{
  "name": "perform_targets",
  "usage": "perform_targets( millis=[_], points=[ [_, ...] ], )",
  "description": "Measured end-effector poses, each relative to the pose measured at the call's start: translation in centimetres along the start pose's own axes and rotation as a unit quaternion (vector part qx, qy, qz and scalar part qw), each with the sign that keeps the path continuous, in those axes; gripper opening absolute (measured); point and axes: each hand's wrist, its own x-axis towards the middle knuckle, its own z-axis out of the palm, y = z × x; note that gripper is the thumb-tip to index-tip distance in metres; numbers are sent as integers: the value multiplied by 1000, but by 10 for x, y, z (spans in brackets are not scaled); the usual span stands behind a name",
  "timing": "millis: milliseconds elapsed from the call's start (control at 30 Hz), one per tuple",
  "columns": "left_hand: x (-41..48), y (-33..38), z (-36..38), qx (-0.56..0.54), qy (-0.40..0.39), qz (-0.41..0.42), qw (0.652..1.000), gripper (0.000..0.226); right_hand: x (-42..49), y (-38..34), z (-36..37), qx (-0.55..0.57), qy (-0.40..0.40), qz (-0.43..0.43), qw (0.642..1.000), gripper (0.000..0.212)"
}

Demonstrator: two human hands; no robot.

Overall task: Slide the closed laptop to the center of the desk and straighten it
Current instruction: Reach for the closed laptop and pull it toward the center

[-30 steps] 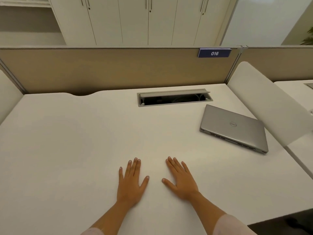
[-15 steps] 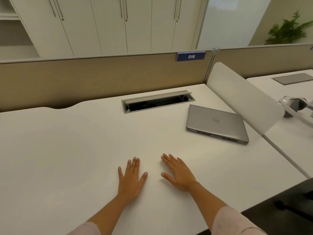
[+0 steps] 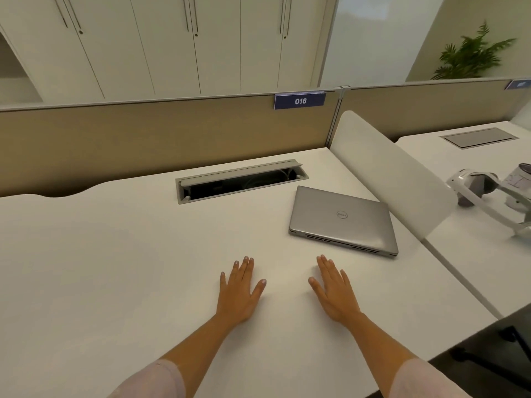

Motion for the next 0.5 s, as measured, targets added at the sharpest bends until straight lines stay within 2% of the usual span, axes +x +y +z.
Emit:
perform_targets(
  millis=[200, 400, 500],
  points=[
    [44, 41, 9, -11, -14, -1, 1000, 65, 38, 52, -37, -4, 49, 58, 997, 67],
    [93, 89, 9, -52, -22, -21, 998, 66, 83, 93, -80, -40, 72, 78, 994, 70],
    [118, 106, 7, -84, -25, -36, 996, 69, 103, 111, -101, -44, 101, 133, 985, 72]
  ],
)
